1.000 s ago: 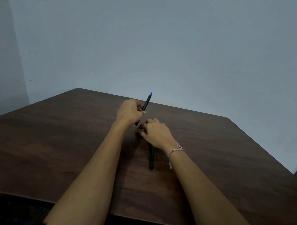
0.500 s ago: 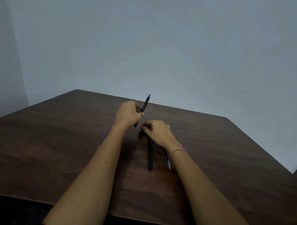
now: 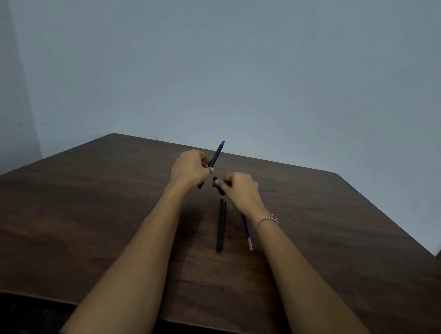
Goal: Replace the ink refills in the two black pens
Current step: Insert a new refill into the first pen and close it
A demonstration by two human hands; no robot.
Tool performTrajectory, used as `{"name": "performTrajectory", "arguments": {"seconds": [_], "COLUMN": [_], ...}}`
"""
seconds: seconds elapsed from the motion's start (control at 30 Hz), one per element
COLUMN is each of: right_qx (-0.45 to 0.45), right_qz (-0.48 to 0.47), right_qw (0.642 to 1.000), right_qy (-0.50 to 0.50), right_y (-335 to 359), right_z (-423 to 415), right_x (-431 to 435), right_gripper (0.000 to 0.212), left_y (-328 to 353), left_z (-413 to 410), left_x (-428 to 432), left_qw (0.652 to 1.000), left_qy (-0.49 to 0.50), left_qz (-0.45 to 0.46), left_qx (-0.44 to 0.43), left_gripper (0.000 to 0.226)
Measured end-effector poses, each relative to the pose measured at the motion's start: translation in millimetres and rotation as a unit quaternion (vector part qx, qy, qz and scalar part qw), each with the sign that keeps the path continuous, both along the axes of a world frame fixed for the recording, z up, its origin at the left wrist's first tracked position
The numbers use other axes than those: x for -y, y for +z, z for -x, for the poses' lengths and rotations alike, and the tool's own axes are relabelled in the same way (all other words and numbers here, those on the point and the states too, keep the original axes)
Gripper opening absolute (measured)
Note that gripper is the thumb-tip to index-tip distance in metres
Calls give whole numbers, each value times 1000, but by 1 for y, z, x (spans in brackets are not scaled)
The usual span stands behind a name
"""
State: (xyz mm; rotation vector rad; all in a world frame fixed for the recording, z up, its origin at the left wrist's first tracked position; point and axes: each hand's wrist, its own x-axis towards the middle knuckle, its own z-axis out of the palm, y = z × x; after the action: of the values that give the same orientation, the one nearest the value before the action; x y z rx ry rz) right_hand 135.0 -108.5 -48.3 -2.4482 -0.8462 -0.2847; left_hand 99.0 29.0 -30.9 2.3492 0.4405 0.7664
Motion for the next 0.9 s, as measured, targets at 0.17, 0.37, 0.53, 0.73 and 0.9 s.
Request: {"name": "performTrajectory", "arguments": {"seconds": [0.17,0.37,0.53,0.73,0.9], "right_qx": [-110,-225,-228,-224,-267], "right_qz": [-330,-561,-635,-665,-645], "right_qw": [936,795,738,710,715], "right_qy": [-49,-50,-34,-59,-34], "right_y": [9,12,15,16,19], "right_z": [-12,-19,-19,-22,-21], "right_x": [17,29,33,35,43], "right_gripper": [16,31,40,33,27], "left_y": [2,5,5,5,5], "left_z": [-1,-1,0,2,2], "left_x": [7,13,18,20,18], "left_qw": [999,996,991,987,988], "left_qy": [-29,-72,-114,-135,-128], "left_qz": [-11,-32,-43,-53,-55], "left_qx": [-9,-31,-54,-70,-71], "left_gripper": [27,28,29,29,29]}}
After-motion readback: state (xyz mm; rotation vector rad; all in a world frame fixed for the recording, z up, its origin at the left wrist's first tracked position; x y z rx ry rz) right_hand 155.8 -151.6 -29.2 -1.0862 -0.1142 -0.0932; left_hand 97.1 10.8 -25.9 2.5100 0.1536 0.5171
